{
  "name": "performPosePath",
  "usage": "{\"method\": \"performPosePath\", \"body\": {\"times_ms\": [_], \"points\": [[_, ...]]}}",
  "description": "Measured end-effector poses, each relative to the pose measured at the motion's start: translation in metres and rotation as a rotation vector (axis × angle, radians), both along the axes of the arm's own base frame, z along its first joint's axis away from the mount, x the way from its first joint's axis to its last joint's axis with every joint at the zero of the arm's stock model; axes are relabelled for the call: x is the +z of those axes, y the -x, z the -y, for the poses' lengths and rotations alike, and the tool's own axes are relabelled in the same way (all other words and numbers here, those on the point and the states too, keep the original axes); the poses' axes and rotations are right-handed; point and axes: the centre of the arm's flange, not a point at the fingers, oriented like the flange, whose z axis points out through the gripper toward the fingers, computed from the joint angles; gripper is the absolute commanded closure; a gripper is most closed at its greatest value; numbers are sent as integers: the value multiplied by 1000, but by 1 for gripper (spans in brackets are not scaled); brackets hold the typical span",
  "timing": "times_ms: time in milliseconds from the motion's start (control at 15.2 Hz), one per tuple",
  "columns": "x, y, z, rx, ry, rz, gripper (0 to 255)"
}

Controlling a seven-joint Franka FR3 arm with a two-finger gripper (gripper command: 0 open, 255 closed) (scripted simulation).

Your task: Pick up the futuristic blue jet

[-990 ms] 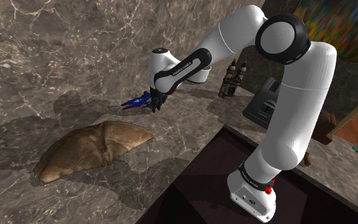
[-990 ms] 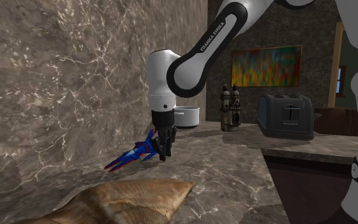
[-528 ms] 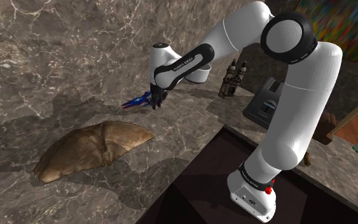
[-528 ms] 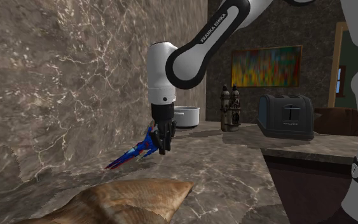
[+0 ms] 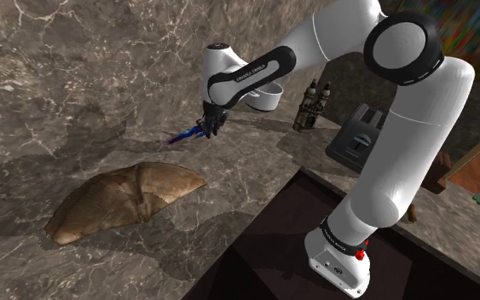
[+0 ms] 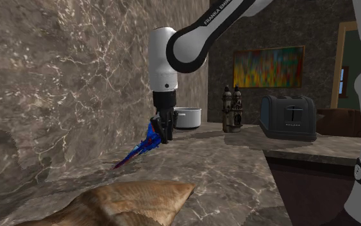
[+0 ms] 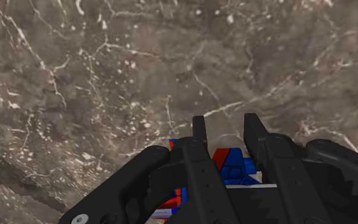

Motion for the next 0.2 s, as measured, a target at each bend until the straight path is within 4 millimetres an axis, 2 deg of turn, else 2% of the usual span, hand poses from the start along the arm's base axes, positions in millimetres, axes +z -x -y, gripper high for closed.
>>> {"method": "performPosePath", "body": {"times_ms": [198], "points": [[13,0,-1,0,0,0,255]]}}
